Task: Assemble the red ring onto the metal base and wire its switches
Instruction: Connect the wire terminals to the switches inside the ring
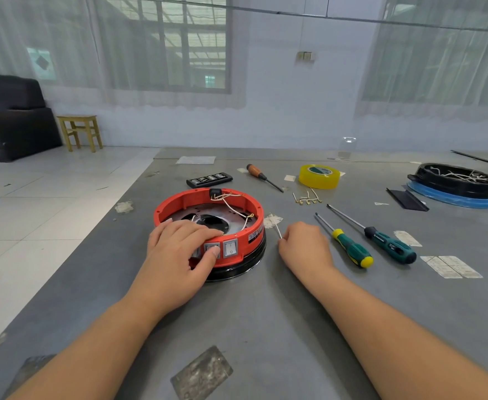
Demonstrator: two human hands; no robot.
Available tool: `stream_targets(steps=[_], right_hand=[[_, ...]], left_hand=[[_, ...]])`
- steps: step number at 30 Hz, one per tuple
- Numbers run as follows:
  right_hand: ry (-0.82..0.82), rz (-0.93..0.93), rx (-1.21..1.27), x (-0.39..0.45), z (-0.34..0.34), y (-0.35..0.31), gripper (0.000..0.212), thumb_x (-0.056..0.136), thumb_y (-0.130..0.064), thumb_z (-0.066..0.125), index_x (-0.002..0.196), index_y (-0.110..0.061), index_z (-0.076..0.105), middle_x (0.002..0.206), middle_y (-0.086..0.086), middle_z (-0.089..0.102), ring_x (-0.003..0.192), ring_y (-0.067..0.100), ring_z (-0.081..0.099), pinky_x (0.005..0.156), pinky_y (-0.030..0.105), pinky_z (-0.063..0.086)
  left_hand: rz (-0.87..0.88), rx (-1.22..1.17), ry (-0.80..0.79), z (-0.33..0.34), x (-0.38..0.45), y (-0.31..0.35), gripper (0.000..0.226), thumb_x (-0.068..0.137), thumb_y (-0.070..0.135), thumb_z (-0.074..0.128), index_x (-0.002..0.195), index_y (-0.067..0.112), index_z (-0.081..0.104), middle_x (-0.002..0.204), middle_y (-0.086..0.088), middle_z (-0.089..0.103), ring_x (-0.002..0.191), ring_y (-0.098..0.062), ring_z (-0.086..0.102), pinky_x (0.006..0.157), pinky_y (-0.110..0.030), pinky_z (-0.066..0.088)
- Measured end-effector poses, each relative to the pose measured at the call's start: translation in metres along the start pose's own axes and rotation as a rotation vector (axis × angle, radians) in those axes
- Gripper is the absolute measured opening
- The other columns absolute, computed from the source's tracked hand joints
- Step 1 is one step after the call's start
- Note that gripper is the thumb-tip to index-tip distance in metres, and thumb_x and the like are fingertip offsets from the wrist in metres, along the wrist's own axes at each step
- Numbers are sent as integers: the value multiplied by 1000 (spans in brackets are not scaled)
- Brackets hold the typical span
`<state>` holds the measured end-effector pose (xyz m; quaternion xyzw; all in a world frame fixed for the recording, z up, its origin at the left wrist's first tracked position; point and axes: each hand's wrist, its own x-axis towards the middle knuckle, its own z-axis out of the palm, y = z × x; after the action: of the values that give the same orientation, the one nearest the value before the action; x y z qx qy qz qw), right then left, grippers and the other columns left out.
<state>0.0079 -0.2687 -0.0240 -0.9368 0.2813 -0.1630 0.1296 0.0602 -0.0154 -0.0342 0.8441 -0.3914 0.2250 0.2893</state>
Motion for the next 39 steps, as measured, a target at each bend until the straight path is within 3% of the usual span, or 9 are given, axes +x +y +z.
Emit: stream_targets(steps=[4,9,13,16,19,22,28,34,39], right_hand=[[-109,60,-78,2,-4,-3,27,92,-14,53,70,-18,37,79,7,44,82,34,52,66,33,43],[-207,43,-123,3,-8,-6,7,97,-20,54,93,-14,54,92,11,53,87,33,53,69,34,45],[-163,47,-116,-1,-1,-6,28,99,-19,50,123,-5,57,123,16,59,112,38,60,75,36,42],[-67,45,5,1,2,-3,20,102,-22,47,114,-6,51,118,17,59,107,39,61,73,36,40],[-10,33,175,7,3,5,14,103,-22,44,101,-10,49,99,12,61,85,30,56,65,36,39],[64,99,571,11,5,11,15,105,-23,46,112,-16,58,103,4,65,94,22,61,79,40,53],[52,210,1264,8,4,-6,18,106,-17,51,102,-21,67,83,-1,65,73,8,60,69,23,54],[141,-35,1192,-5,-6,-23,9,104,-23,54,98,-27,59,78,-10,72,66,-1,65,62,16,52],[115,-297,951,-20,2,-38,10,103,-30,57,94,-35,57,90,-16,71,85,-1,65,66,10,48]], left_hand=[[3,13,-8,0,1,0,46,97,55,40,128,37,69,124,20,66,132,-9,50,121,-34,15],[6,17,-11,1,0,0,47,97,56,39,129,37,68,125,19,66,133,-9,50,121,-35,16],[16,24,-4,1,0,0,44,98,53,41,127,37,69,124,19,66,131,-10,51,118,-34,18],[21,29,-5,2,0,-2,43,98,53,42,127,37,68,124,19,66,130,-10,52,117,-33,19],[19,29,-10,3,1,-3,43,98,54,41,127,38,68,125,19,66,131,-10,51,117,-32,17],[11,30,-12,4,1,-3,44,98,55,41,128,38,67,127,19,65,132,-10,50,117,-32,16],[-17,27,32,3,2,0,47,96,61,41,129,38,67,128,23,60,137,-10,46,120,-35,14],[-496,-118,241,-5,5,-4,58,89,68,42,136,37,59,147,7,51,143,-24,31,115,-50,25],[-797,-209,189,-4,5,-13,84,98,76,41,160,20,34,162,-11,41,152,-38,22,121,-58,20]])
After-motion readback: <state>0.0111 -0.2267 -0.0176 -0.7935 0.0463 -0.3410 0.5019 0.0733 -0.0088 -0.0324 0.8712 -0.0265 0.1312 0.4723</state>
